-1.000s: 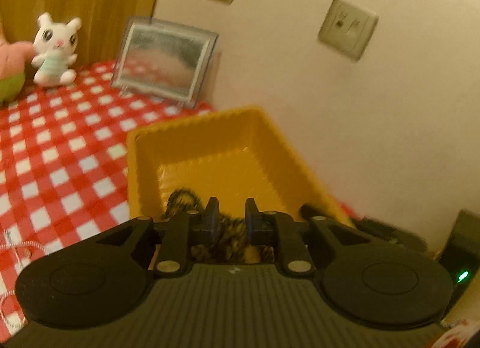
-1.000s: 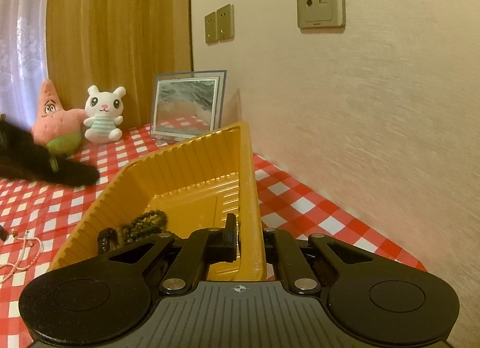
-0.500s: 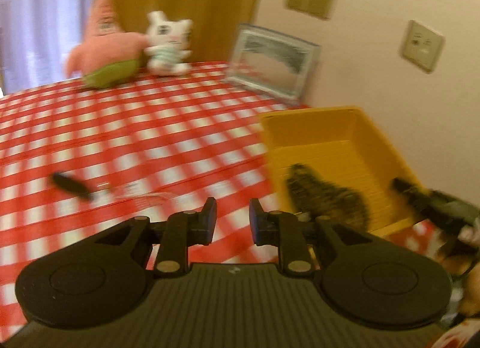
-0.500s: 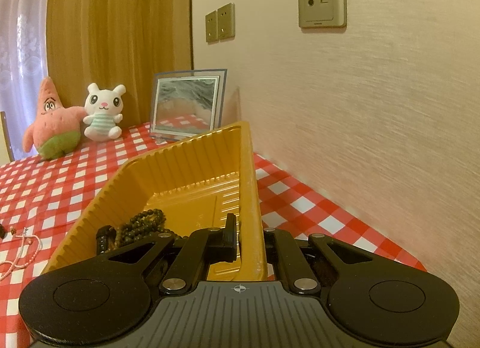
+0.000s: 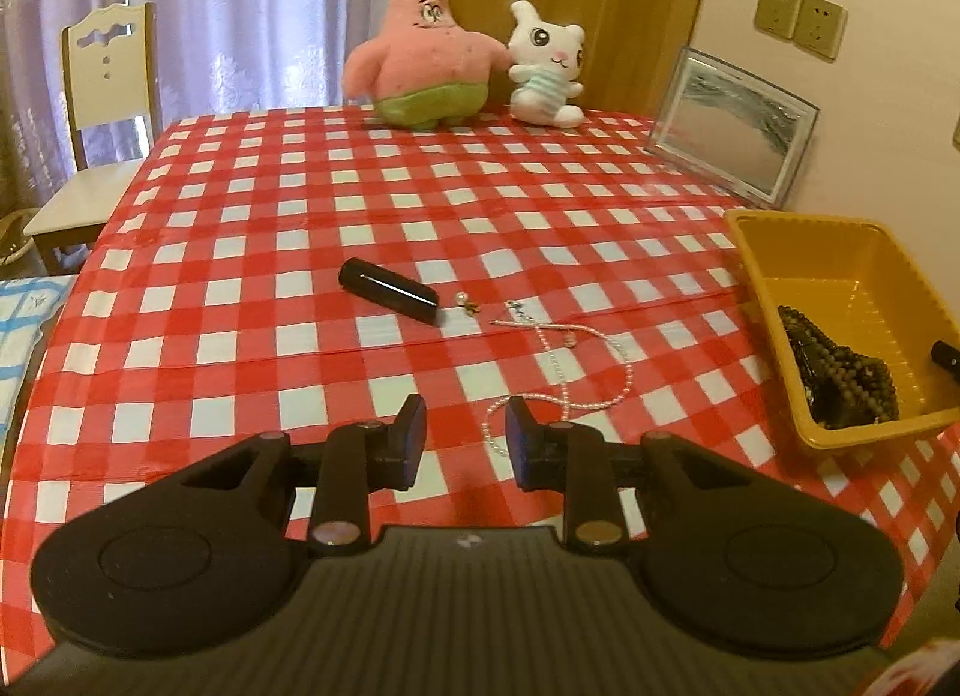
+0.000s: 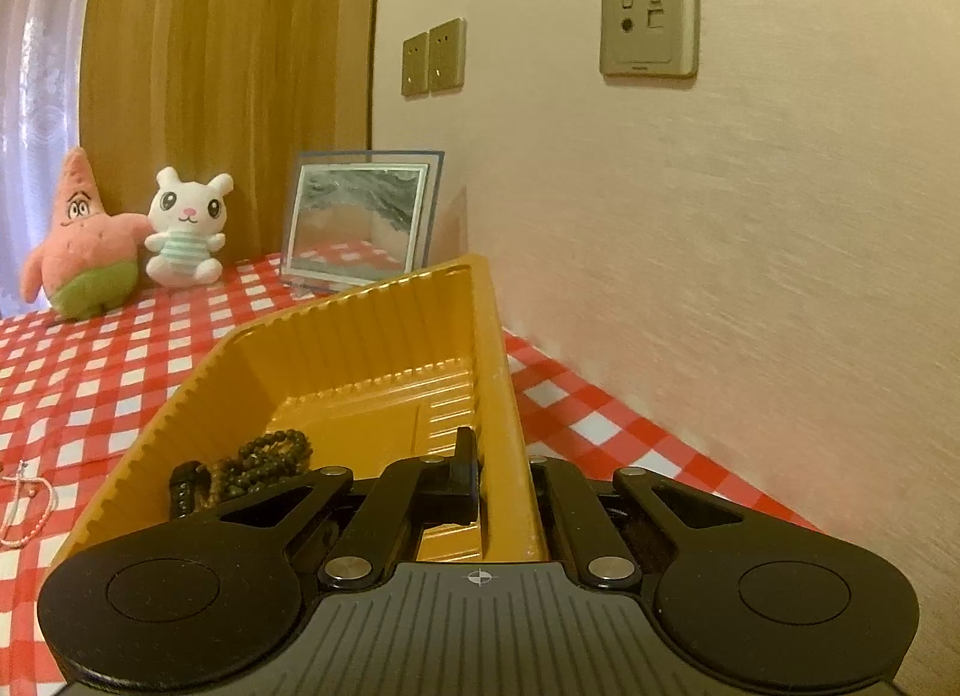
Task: Organize jewelry
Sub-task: 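Move the open left tool to the black cylindrical case and close on it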
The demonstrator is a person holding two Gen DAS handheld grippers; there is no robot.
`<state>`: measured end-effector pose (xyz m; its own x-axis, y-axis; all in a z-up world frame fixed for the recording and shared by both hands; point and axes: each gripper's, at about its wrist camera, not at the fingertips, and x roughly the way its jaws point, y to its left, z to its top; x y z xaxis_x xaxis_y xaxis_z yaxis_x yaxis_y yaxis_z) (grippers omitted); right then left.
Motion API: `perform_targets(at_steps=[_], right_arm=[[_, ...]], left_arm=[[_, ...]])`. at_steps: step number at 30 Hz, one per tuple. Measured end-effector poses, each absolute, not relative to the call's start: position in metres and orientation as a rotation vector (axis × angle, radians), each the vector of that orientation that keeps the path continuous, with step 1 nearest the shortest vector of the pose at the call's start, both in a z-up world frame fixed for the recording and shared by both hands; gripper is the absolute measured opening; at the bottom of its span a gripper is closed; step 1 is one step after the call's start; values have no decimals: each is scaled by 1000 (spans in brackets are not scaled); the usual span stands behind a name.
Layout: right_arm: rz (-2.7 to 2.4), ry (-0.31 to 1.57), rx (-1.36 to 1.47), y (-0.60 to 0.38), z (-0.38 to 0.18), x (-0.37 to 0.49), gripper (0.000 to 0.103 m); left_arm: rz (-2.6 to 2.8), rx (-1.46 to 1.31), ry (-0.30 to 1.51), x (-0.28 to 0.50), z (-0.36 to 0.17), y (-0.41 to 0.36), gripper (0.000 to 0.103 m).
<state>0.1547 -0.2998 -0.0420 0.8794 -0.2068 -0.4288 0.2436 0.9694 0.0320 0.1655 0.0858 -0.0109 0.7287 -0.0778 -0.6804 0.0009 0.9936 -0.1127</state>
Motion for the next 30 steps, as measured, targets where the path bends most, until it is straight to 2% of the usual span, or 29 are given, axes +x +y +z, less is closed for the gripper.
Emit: perform_targets(at_steps=[9,11,15,18,22,30], right_arm=[[-232,438,74,-286,-47,175,3],[-226,436,73,-282,-47,182,3],[-206,433,72,-274,-47,195,3],[-191,433,73,-269,-48,205,3],[-178,435,71,-266,-50,214,3],[-162,448,78,-265,-57,225,4]], left_arm=[[-31,-83,749,190,-26,88,26],[-32,-82,754,197,-30,89,33],[-21,-55,761,213,-38,90,37],[-2,-36,755,227,-45,90,44],[28,-41,748,248,-54,94,66],[88,-58,753,288,-69,93,68]])
